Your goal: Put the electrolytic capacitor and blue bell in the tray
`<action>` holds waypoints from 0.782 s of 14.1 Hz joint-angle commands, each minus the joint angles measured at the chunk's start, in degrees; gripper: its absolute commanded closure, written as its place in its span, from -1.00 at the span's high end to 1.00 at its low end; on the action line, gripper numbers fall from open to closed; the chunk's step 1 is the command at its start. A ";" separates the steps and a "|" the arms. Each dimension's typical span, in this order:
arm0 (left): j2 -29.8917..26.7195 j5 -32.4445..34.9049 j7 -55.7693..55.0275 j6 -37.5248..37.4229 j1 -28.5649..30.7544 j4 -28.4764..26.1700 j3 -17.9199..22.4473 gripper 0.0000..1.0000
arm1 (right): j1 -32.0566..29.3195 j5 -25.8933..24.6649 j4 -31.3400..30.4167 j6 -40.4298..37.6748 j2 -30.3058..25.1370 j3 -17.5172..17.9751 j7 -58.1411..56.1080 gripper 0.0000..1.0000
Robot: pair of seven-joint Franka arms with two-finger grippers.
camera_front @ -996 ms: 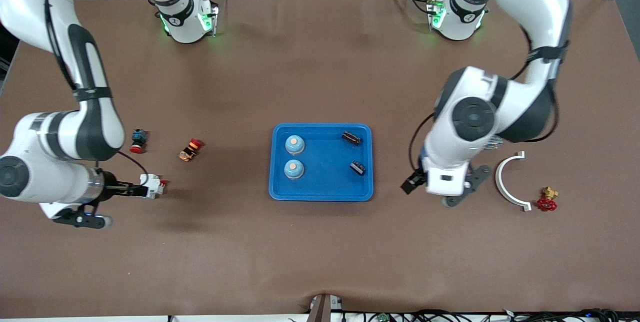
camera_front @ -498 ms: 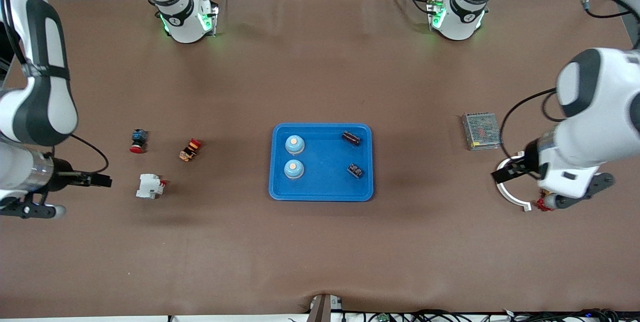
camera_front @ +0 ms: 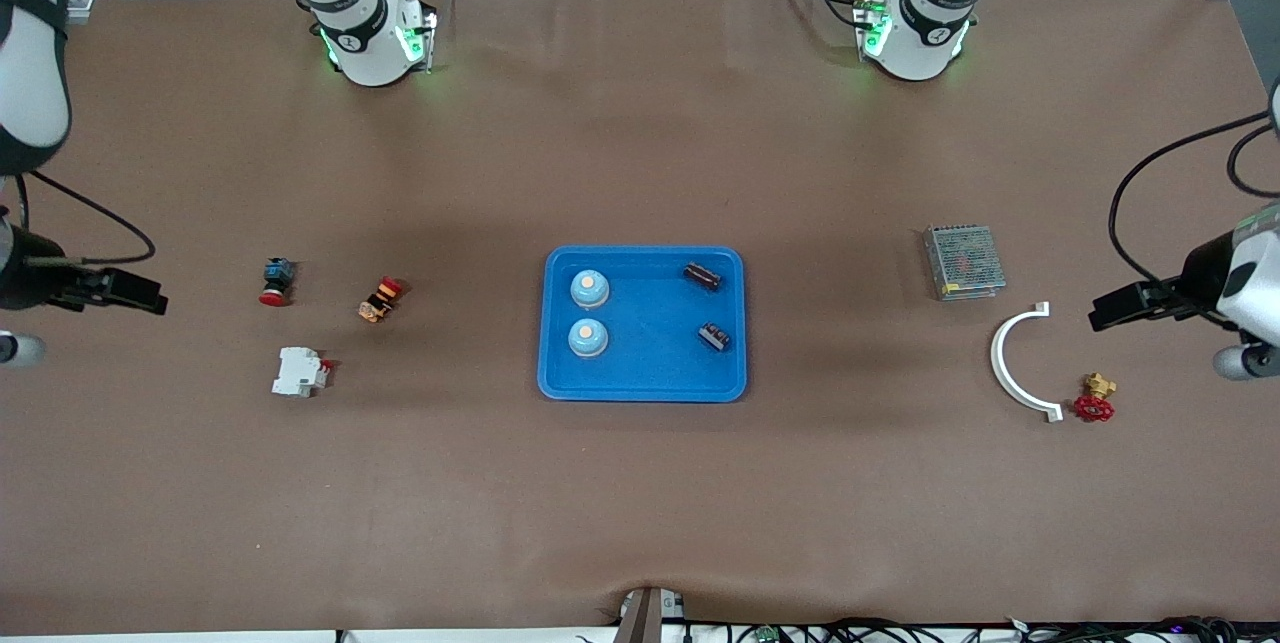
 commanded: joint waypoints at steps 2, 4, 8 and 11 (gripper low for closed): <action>-4.45 -1.40 0.99 -1.82 -1.61 0.04 -1.22 1.00 | 0.93 0.20 -4.81 -1.50 -7.42 0.27 -0.20 1.00; -4.46 -1.30 1.25 -1.82 -1.54 0.14 -1.40 1.00 | 1.72 0.20 -7.88 -1.42 -11.64 0.27 -0.03 1.00; -4.29 -1.13 3.97 -1.82 -1.18 0.14 -0.70 1.00 | 2.07 0.29 -10.10 -2.73 -16.40 0.45 0.32 1.00; -3.94 -1.39 4.24 -1.73 -1.09 0.14 -0.70 1.00 | 3.39 0.29 -9.75 -3.00 -17.63 0.28 0.41 1.00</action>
